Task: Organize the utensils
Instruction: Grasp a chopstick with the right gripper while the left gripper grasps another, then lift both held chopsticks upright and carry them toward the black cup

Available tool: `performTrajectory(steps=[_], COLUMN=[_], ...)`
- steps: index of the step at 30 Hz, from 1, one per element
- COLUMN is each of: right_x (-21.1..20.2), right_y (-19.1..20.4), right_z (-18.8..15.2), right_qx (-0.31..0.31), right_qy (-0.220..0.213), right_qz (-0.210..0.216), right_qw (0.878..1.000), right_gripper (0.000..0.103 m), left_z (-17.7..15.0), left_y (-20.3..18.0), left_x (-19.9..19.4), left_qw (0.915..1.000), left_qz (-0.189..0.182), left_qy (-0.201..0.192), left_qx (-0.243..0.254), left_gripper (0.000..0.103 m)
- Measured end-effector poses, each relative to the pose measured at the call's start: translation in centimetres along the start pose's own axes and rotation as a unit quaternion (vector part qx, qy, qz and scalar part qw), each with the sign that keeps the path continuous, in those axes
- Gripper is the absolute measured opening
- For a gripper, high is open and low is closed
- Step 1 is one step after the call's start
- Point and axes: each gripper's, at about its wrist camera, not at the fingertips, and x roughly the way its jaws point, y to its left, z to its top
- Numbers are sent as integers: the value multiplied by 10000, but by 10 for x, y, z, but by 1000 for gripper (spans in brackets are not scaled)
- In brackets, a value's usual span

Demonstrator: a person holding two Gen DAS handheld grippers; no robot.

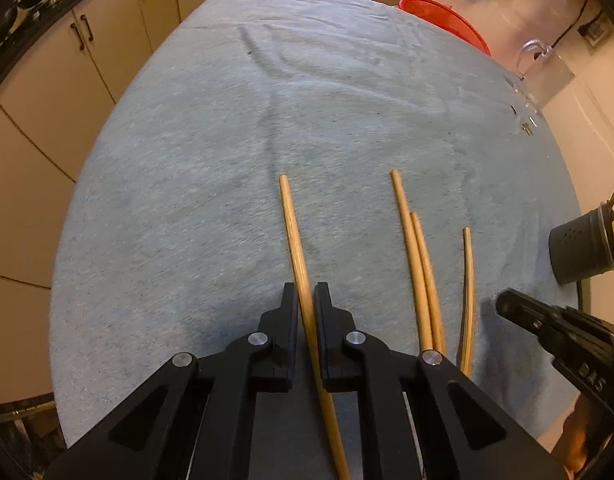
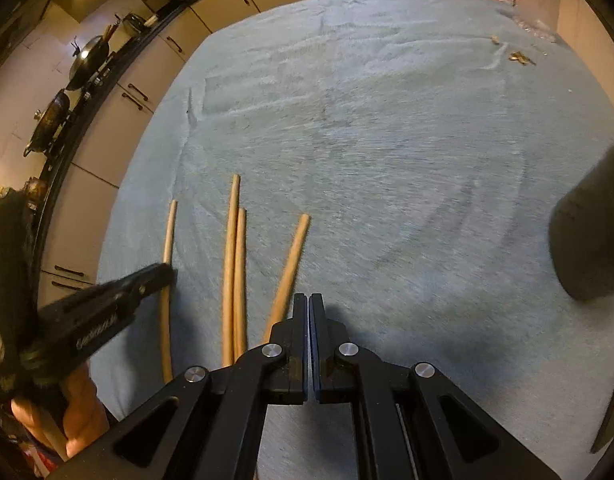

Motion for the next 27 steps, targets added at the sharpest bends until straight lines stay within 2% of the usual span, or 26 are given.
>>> performTrajectory(steps=[4, 8, 14, 18, 20, 22, 24, 27], right_x=[14, 18, 22, 26, 29, 29, 24, 4], right_y=[8, 10, 18, 27, 31, 32, 29, 29], right_z=[7, 8, 13, 14, 16, 17, 18, 18], right_qx=[79, 179, 57, -214, -339, -400, -350, -355], right_qy=[213, 223, 226, 200, 189, 162, 77, -237], right_qz=[20, 6, -257, -588, -655, -639, -454, -250], right_qw=[9997, 9996, 9994, 9978, 9971, 9970, 9983, 9988], right_gripper=[6, 23, 23, 10, 9, 7, 7, 7], left_z=[0, 1, 3, 4, 7, 9, 8, 3], left_y=[4, 3, 3, -1, -4, -4, -3, -1], left_x=[2, 3, 5, 6, 7, 7, 4, -12], left_qw=[9999, 9999, 9999, 9999, 9998, 9999, 9997, 9986], left_qz=[-102, -104, -143, -55, 16, 4, -178, -281], left_qy=[24, 5, -6, -26, -77, -105, -142, -431], left_qx=[-13, 44, 55, 106, 158, 114, 92, 75], left_gripper=[9, 9, 9, 9, 8, 8, 7, 6])
